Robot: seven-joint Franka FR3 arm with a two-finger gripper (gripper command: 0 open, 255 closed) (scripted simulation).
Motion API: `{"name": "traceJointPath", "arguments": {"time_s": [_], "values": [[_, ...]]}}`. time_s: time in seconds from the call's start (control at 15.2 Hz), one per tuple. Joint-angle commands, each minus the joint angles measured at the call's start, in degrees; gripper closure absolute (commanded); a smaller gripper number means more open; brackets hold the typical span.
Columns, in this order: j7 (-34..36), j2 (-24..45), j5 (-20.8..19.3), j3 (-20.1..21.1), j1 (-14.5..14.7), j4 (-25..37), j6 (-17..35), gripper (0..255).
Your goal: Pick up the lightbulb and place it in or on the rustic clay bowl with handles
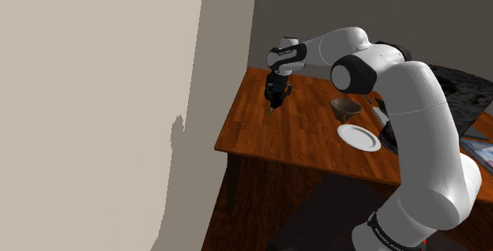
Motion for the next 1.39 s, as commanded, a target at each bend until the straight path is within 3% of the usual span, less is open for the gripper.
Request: {"name": "traceJointPath", "arguments": {"time_s": [0.0, 1.32], "values": [[0.1, -0.7, -0.2, -0.2, 0.0, 0.6, -1.2, 255], [1.3, -4.7, -1.8, -1.2, -0.4, 9.5, -14.0, 255]]}}
